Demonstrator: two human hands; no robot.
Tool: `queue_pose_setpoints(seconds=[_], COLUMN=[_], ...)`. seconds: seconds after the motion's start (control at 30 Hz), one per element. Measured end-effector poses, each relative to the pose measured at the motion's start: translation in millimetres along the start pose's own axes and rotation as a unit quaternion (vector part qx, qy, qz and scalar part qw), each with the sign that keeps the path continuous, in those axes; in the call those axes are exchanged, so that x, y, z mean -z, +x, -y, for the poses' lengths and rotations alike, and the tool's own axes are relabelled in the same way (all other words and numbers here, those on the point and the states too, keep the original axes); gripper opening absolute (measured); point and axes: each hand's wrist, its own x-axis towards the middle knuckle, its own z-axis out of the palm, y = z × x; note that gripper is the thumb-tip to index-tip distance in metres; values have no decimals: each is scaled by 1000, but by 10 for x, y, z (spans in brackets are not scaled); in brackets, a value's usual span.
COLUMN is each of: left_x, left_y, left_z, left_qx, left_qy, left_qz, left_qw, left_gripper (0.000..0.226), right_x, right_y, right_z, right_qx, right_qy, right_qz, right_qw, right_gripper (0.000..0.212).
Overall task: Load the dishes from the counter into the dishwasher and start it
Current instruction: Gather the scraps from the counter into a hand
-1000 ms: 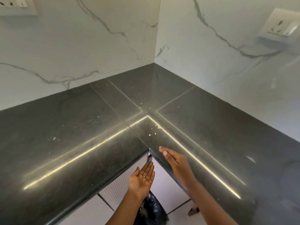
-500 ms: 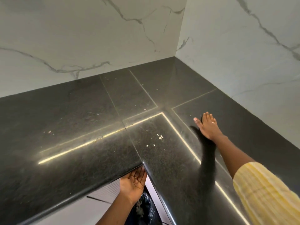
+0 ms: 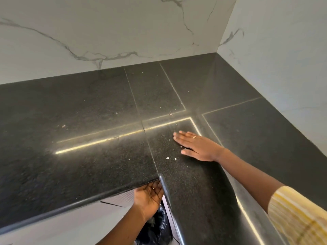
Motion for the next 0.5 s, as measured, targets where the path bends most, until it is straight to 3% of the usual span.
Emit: queue_pose_setpoints(seconds=[0.07,0.1,0.2,0.27,0.33,0.5], left_x=[1,3,20,28,29,78], left_y=[5,-1,-21,-8,27,53], left_z=[-4,-7,-24,-44,-49,-97], left_qx=[12,18,32,39,52,80], left_qy=[-2,-5,-22,-33,-48,-44], left_qz=[2,2,1,1,10,28], left_qw=[1000,1000,999,999,997,995], left_gripper=[39,40,45,54,62,62], right_x=[77,116,201,238,319,525], right_y=[3,33,257,500,748,1328], right_z=[-113,-217,-689,-1023,-1307,-1543], right_qx=[42,19,-150,-268,-331,-315], right_qy=[27,51,123,122,110,133], right_qz=[-5,-26,-108,-105,-95,-93], right_qw=[999,998,975,950,933,935], right_gripper=[53,53,56,58,61,60])
